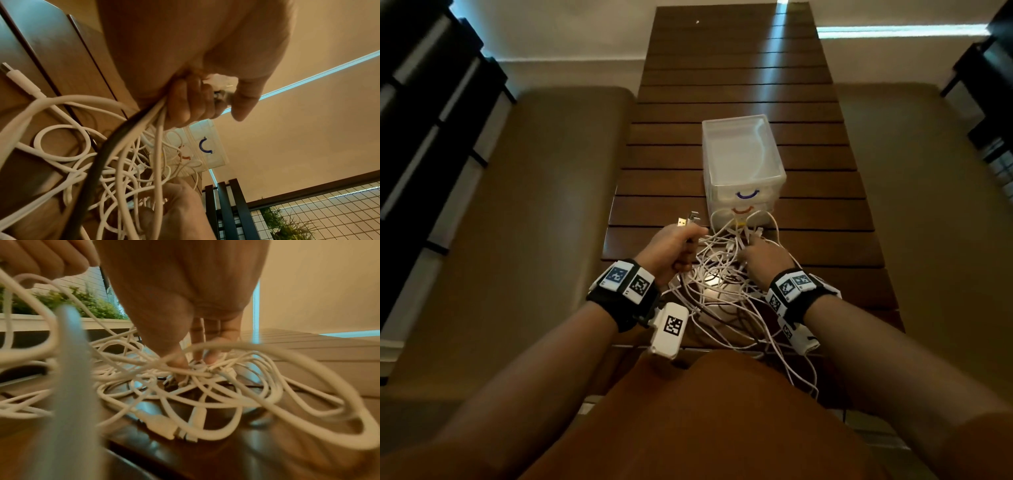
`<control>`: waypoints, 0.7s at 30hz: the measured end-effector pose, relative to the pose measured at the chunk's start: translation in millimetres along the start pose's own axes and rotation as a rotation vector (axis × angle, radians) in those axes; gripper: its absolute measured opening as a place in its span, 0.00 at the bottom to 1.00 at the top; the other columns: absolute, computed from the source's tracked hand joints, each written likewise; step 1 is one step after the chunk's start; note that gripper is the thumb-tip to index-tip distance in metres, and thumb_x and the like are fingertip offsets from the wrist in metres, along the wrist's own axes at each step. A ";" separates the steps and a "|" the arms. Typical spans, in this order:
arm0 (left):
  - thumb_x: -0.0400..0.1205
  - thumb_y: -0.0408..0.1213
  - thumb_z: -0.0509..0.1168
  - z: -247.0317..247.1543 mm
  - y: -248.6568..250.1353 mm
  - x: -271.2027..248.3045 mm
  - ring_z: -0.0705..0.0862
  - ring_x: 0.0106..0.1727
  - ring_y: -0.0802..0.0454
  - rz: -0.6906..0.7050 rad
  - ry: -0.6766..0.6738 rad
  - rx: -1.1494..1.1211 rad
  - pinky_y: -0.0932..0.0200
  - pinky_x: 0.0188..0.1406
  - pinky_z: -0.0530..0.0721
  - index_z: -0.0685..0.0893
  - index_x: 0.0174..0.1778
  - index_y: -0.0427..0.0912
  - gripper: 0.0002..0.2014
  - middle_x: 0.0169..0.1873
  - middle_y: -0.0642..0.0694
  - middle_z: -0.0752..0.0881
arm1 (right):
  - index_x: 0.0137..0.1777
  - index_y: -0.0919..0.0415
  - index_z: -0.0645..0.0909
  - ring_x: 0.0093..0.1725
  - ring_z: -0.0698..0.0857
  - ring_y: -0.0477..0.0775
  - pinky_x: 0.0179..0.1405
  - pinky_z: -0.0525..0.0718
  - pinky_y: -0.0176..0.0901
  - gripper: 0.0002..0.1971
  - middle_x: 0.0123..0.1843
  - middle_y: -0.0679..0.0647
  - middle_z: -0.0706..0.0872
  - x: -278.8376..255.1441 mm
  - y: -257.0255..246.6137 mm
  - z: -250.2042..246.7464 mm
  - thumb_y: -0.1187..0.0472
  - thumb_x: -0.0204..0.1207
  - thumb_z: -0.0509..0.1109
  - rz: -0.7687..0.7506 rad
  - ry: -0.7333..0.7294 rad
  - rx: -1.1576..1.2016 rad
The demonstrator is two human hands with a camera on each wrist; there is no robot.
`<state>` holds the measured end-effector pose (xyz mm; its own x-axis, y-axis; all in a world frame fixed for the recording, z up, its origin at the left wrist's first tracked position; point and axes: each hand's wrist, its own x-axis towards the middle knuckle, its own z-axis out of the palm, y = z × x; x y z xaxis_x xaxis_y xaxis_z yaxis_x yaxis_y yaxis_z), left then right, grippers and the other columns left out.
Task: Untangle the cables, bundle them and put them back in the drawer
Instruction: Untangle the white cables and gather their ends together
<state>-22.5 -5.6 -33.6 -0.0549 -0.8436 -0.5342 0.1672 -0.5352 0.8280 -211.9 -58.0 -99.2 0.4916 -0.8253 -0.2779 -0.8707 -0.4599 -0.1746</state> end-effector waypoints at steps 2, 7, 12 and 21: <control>0.82 0.34 0.65 0.2 -0.2 0.0 0.60 0.19 0.58 0.025 0.008 0.101 0.66 0.15 0.59 0.72 0.30 0.46 0.15 0.20 0.54 0.64 | 0.58 0.53 0.86 0.58 0.83 0.66 0.53 0.83 0.55 0.11 0.68 0.59 0.74 2.9 -1.6 -1.6 0.61 0.80 0.64 -0.018 -0.019 -0.049; 0.78 0.31 0.71 6.1 -2.4 -1.5 0.67 0.19 0.59 0.119 0.026 0.174 0.66 0.16 0.63 0.83 0.38 0.44 0.05 0.20 0.55 0.76 | 0.54 0.57 0.86 0.53 0.78 0.50 0.51 0.78 0.39 0.07 0.61 0.51 0.74 -2.2 4.5 -28.5 0.58 0.80 0.69 -0.102 0.000 0.421; 0.71 0.22 0.75 23.3 -0.9 -2.1 0.86 0.33 0.57 0.308 0.027 0.194 0.65 0.35 0.83 0.87 0.39 0.37 0.08 0.30 0.49 0.88 | 0.54 0.63 0.87 0.53 0.84 0.59 0.55 0.81 0.50 0.10 0.51 0.59 0.87 -17.5 2.4 -74.4 0.60 0.83 0.65 -0.169 -0.103 0.784; 0.73 0.33 0.77 33.5 -1.8 -0.6 0.91 0.43 0.52 0.459 0.203 0.248 0.56 0.45 0.88 0.89 0.42 0.40 0.04 0.39 0.47 0.92 | 0.46 0.56 0.88 0.36 0.85 0.41 0.36 0.83 0.31 0.05 0.40 0.51 0.88 -22.6 -2.9 -76.7 0.60 0.79 0.70 -0.047 -0.011 1.064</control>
<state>-55.8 -5.6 -29.0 0.1636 -0.9802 -0.1113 -0.1088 -0.1300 0.9855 -221.8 -63.2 -20.0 0.5289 -0.8088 -0.2573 -0.3912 0.0368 -0.9196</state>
